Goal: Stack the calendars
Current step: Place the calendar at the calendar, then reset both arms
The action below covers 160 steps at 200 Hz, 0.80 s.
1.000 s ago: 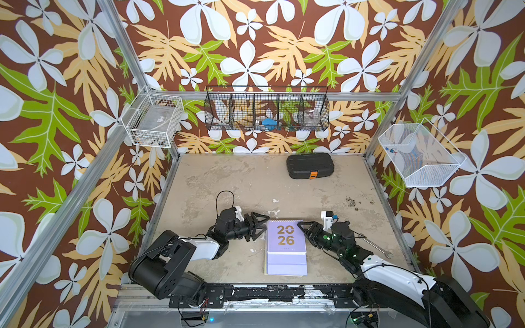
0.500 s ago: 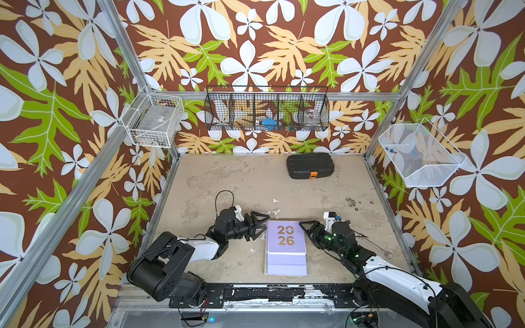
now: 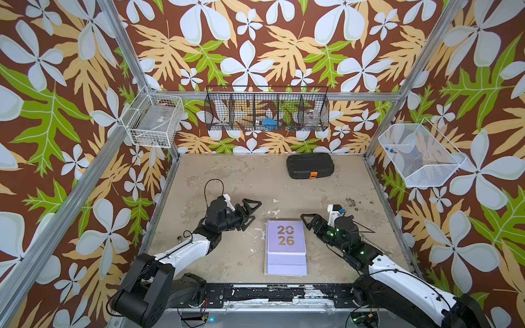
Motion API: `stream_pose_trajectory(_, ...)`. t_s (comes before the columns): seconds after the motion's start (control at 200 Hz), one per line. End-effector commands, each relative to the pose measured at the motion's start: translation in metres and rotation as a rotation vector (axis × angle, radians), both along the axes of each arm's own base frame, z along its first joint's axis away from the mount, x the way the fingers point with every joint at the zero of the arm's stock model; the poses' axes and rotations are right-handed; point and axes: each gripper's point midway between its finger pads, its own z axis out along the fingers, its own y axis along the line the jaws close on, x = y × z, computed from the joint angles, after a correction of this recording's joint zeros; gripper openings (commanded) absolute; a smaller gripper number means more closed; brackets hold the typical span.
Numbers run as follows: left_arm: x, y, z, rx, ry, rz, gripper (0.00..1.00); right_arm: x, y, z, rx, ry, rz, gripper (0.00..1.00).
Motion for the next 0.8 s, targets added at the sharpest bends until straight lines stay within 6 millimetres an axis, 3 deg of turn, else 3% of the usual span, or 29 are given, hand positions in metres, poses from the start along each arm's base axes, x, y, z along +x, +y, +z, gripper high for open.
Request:
stream_pose_trajectory(0.0,0.002,0.024,-0.014,0.108,0.003,0.035,1.00,0.008,-0.014,0.003,-0.066,-0.036,-0.025,1.00)
stream_pose_trajectory(0.115,0.017,0.055,0.001,0.199,-0.088,0.119,1.00,0.018,-0.035,0.017,-0.147,-0.097,-0.071,1.00)
stream_pose_trajectory(0.335,0.042,0.109,0.042,0.573,-0.348,0.268,1.00,0.031,-0.097,0.055,-0.407,-0.328,-0.318,1.00)
stream_pose_trajectory(0.465,0.045,0.136,0.058,0.733,-0.460,0.381,1.00,0.028,-0.126,0.055,-0.594,-0.440,-0.414,1.00)
stream_pose_trajectory(0.641,0.032,0.171,0.067,0.838,-0.629,0.594,1.00,0.026,-0.154,0.044,-0.757,-0.454,-0.492,1.00)
stream_pose_trajectory(0.796,-0.008,0.202,0.075,0.860,-0.872,0.854,1.00,0.026,-0.181,0.036,-0.791,-0.435,-0.583,1.00)
